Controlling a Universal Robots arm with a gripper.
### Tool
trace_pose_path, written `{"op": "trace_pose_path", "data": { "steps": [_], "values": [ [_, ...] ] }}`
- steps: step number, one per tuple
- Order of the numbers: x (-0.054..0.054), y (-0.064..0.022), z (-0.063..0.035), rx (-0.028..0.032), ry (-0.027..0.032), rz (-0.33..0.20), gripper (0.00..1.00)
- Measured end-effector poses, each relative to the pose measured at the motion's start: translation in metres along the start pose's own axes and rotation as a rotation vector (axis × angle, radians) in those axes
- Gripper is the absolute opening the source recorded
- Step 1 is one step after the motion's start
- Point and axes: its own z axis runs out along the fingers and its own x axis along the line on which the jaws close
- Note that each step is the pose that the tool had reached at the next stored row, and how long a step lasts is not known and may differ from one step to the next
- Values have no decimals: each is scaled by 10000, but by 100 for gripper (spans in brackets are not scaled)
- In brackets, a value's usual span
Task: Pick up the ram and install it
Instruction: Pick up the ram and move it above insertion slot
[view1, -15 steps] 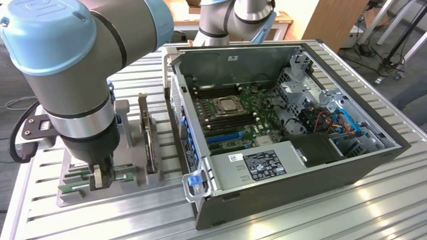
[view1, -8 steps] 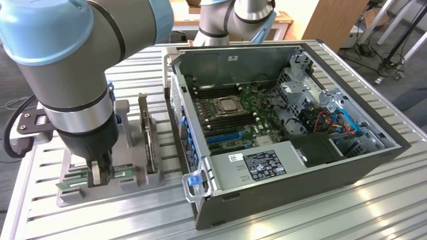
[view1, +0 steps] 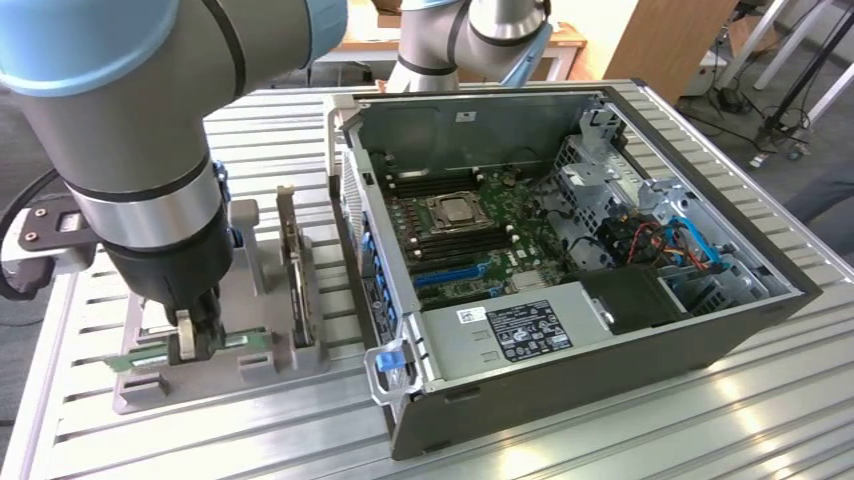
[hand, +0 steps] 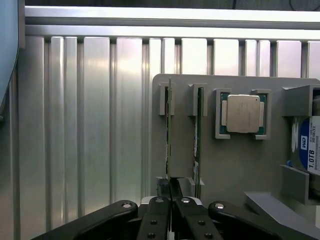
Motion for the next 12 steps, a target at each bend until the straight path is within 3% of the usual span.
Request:
{"op": "trace_pose_path", "data": {
  "steps": [7, 12],
  "values": [
    [-2, 6, -177, -1, 1, -1, 12],
    [-2, 6, -191, 2, -1, -1, 12]
  ]
}}
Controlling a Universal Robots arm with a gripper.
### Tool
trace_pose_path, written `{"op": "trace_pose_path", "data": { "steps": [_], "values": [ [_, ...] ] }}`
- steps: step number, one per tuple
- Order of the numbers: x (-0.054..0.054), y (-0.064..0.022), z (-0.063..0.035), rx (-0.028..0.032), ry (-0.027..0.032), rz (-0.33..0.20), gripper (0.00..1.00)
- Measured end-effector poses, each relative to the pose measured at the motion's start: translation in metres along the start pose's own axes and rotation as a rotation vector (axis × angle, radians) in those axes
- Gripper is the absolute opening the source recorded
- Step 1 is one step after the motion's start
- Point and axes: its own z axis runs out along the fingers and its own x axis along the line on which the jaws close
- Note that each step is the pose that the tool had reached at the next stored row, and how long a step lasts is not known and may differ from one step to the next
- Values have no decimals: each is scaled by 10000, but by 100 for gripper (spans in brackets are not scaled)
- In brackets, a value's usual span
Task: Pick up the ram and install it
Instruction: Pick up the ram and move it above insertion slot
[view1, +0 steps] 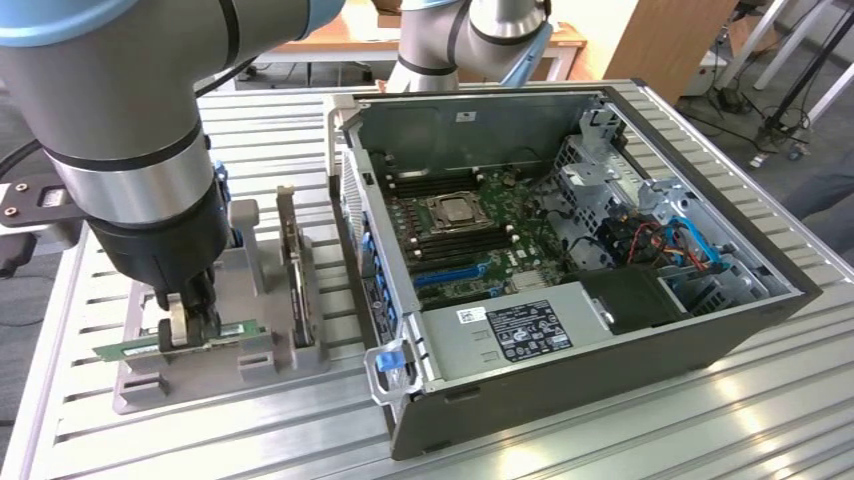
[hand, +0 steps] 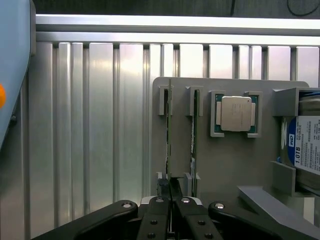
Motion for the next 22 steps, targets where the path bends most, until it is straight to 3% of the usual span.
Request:
{"op": "trace_pose_path", "data": {
  "steps": [9, 22],
  "values": [
    [0, 1, -26, -3, 2, 0, 12],
    [-2, 8, -253, -2, 1, 0, 12]
  ]
}}
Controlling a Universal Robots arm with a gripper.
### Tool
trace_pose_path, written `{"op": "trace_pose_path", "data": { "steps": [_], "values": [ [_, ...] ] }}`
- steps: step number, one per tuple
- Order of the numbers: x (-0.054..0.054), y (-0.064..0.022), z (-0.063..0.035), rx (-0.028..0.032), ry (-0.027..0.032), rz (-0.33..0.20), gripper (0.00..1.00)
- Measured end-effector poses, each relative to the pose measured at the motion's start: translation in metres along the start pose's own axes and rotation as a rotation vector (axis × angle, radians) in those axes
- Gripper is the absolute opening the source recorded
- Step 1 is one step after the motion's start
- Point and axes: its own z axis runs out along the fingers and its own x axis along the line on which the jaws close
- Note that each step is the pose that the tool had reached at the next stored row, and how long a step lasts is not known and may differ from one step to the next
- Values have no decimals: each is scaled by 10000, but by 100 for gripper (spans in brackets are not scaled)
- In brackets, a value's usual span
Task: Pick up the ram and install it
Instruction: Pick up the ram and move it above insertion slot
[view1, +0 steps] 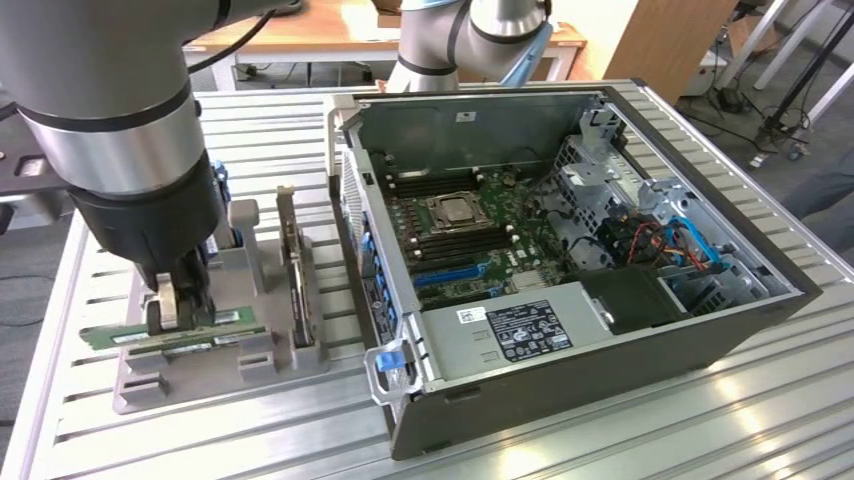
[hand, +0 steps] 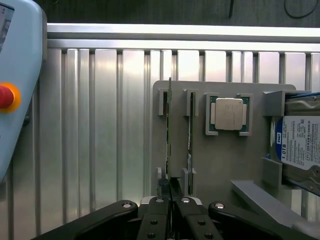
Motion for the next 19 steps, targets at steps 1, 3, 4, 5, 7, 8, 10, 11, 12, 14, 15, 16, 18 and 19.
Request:
{"op": "trace_pose_path", "data": {
  "steps": [1, 3, 4, 5, 7, 8, 10, 11, 12, 14, 15, 16, 18, 19],
  "values": [
    [0, 1, -19, 0, 0, 0, 12],
    [-1, 2, -60, 0, 1, 0, 12],
    [-1, 3, -82, 0, 0, 1, 12],
    [-1, 4, -104, 0, 1, 1, 12],
    [-1, 5, -145, 0, 0, 0, 12],
    [-2, 6, -166, 0, 0, 1, 12],
    [-2, 7, -208, 0, 0, 0, 12],
    [-2, 8, -232, 0, 0, 1, 12],
    [-2, 9, -254, 0, 0, 0, 12],
    [-3, 10, -296, 0, 0, 0, 12],
    [-3, 11, -318, 0, 1, 0, 12],
    [-3, 12, -340, -1, 1, 1, 12],
    [-4, 13, -383, 0, 0, 0, 12],
    [-4, 14, -404, 0, 0, 0, 12]
  ]
}}
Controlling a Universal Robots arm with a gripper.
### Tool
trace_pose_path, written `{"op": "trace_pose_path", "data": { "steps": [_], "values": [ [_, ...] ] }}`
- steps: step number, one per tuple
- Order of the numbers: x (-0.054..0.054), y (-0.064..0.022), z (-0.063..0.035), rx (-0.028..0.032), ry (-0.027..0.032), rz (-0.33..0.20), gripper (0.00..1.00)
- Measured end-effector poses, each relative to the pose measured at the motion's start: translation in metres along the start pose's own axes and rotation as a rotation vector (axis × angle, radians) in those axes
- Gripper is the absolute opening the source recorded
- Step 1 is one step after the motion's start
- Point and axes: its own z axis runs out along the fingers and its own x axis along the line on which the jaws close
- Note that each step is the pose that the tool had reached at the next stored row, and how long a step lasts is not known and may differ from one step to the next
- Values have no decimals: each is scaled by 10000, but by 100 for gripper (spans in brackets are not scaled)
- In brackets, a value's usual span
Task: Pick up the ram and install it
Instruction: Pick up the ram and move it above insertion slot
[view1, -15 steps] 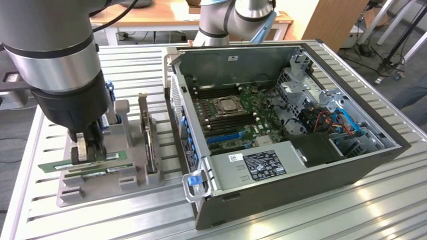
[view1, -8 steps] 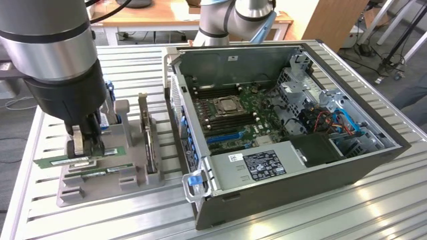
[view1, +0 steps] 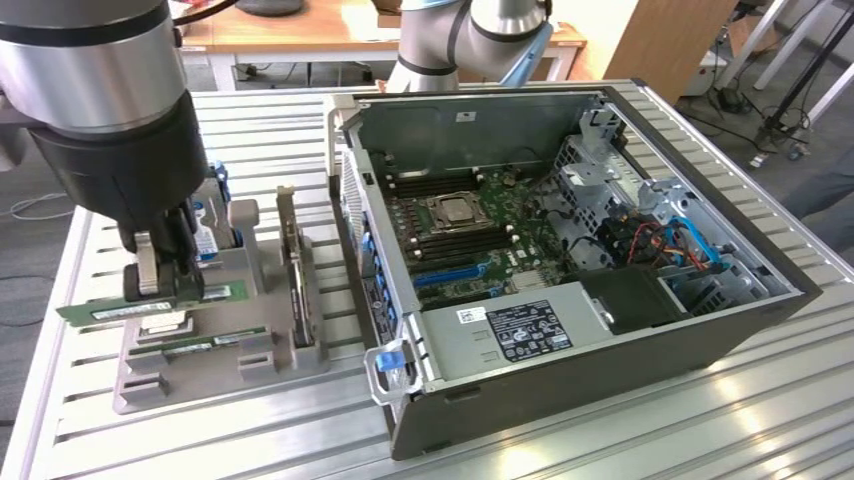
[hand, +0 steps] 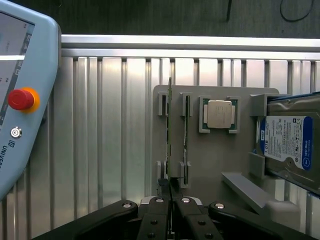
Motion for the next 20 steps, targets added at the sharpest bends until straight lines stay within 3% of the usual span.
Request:
{"op": "trace_pose_path", "data": {
  "steps": [20],
  "values": [
    [-4, 15, -445, -1, 1, -2, 12]
  ]
}}
